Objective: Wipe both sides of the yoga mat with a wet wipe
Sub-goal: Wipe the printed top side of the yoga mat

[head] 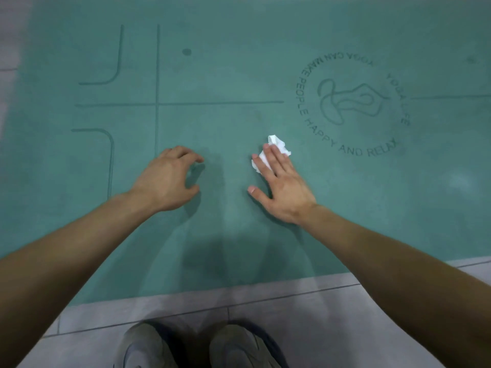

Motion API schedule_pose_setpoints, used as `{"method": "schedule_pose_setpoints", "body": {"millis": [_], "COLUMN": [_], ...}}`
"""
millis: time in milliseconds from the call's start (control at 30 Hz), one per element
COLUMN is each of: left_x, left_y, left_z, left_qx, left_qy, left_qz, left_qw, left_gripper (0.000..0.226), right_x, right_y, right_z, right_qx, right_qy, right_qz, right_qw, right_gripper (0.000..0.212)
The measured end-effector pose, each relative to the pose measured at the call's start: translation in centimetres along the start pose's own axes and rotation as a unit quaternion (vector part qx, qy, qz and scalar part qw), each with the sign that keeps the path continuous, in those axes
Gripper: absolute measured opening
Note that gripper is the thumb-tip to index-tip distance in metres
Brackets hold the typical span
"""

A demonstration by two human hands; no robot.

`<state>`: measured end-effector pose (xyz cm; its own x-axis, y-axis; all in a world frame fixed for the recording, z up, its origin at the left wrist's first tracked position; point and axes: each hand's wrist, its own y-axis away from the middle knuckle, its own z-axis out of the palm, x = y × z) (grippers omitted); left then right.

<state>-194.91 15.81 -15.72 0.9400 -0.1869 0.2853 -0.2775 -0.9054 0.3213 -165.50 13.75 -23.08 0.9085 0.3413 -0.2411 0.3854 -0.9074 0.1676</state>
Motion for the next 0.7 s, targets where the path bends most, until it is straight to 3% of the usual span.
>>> {"method": "schedule_pose_setpoints", "body": {"millis": [100,200,367,467,567,700], "left_x": [-0.2,-0.7,-1.3,-0.8,-0.5,-0.2], "left_y": [-1.4,-3.6,-6.2,-6.3,-6.3,-6.3], "left_z": [-0.4,-1.0,-2.1,-1.8,-1.7,-2.0], "left_qx": [-0.036,-0.046,-0.079,-0.112,-0.110,-0.114], "left_qy": [-0.049,-0.070,-0.112,-0.126,-0.135,-0.152], "left_qz": [0.003,0.007,0.002,-0.009,-0.009,-0.005], "left_qw": [0.998,0.996,0.991,0.986,0.985,0.982], "left_gripper": [0.088,0.108,0.134,0.142,0.143,0.143], "right_x": [-3.8,-2.6,6.1,6.9,5.9,5.8], "right_y": [3.0,3.1,-2.0,-3.0,-2.8,-3.3], "right_z": [1.5,1.4,-2.1,-2.4,-2.1,-1.9], "right_qx": [-0.026,-0.019,0.014,0.013,0.069,0.059], "right_qy": [0.006,0.039,0.019,0.048,0.032,0.016], "right_qz": [-0.115,-0.190,0.042,0.003,0.026,-0.022], "right_qw": [0.993,0.981,0.999,0.999,0.997,0.998], "right_gripper": [0.090,0.079,0.070,0.073,0.075,0.060]}}
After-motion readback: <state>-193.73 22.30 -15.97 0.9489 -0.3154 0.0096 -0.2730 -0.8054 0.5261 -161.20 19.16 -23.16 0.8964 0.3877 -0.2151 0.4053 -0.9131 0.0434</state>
